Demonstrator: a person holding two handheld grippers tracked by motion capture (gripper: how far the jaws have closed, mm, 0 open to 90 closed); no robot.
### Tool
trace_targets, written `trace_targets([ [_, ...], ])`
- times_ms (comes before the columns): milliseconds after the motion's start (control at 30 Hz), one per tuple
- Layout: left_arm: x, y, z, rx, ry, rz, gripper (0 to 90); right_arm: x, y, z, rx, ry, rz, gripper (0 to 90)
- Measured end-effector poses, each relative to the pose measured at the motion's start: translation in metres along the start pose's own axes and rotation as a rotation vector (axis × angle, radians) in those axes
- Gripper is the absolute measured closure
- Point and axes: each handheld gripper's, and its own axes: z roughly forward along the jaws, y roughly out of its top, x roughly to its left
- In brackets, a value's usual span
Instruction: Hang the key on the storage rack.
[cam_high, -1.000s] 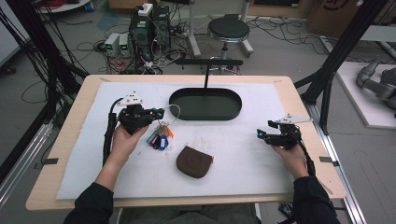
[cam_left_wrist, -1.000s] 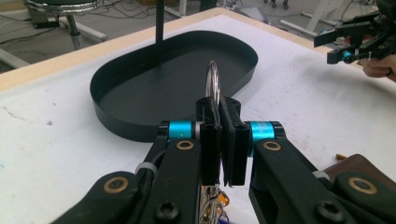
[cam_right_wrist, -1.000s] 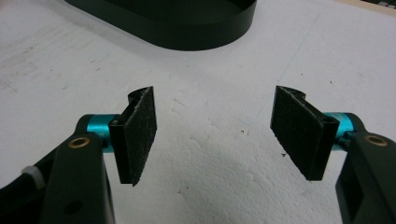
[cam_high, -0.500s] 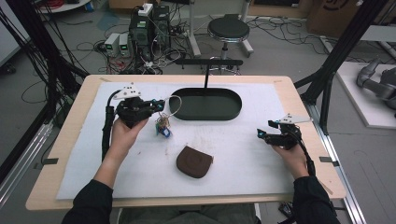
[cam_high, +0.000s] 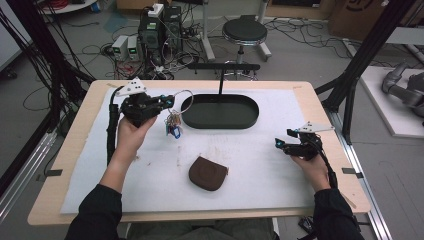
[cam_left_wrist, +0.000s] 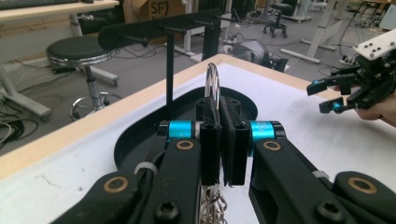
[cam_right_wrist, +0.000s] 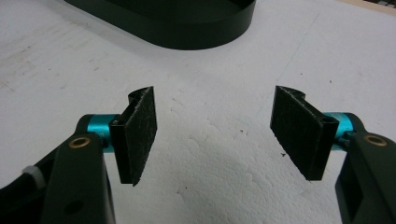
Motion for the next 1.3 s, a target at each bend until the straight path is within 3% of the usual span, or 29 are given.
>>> trace_targets([
  [600,0.01,0.033,0.024,0.012,0.023,0.028,86.5,0.0,0.0,0.0,0.001,0.004,-0.002,32.1],
  [867,0.015,0.042,0.036,0.023,0.031,0.025,86.5,0.0,0.0,0.001,0.0,0.004,0.0,32.2],
  [1000,0.018,0.044,0.041,0.005,0.04,0.022,86.5,-0.001,0.0,0.001,0.001,0.004,0.0,32.2],
  [1300,0.027,0.045,0.055,0.032,0.066,0.009,86.5,-0.001,0.0,0.001,0.001,0.006,0.0,32.1],
])
